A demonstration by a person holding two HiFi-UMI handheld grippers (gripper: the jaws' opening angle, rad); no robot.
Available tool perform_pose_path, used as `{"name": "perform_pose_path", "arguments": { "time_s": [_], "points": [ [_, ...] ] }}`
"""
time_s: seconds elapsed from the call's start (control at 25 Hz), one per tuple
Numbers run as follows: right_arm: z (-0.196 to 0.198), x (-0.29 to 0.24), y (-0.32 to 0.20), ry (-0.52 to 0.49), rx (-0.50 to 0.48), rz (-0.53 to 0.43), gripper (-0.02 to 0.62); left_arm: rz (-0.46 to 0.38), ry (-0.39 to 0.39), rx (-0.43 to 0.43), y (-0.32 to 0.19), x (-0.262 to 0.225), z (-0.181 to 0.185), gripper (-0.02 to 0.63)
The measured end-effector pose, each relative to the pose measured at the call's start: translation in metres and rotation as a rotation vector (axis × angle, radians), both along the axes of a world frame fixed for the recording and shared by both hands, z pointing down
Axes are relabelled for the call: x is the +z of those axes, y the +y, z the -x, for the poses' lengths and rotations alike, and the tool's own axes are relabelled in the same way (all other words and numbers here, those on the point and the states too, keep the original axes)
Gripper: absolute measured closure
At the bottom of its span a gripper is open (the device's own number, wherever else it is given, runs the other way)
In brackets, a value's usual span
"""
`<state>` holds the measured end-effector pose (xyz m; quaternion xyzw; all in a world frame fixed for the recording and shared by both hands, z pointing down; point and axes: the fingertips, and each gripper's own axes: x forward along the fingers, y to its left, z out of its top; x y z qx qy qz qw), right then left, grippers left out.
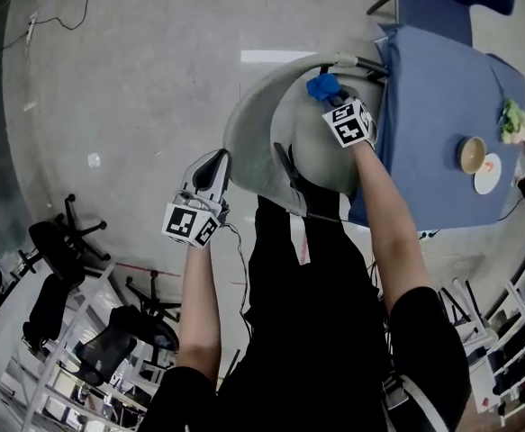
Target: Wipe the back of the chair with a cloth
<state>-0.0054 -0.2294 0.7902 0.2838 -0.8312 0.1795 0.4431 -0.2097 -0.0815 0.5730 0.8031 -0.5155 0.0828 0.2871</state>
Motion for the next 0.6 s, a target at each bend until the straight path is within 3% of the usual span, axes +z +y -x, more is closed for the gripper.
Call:
{"name": "perform_pose_path", "arguments": {
  "time_s": [0.36, 0.6],
  "points": [
    [-0.009, -0.114, 0.058, -0.086, -0.175, -0.087, 0.499, -0.051, -0.035, 0.028, -0.006, -0.065, -0.028, 0.575],
    [-0.021, -0.202, 0.073, -0.201, -0.185, -0.151, 0.499, -0.104, -0.083, 0.000, 0.006, -0.120, -0.030, 0.575]
  ]
}}
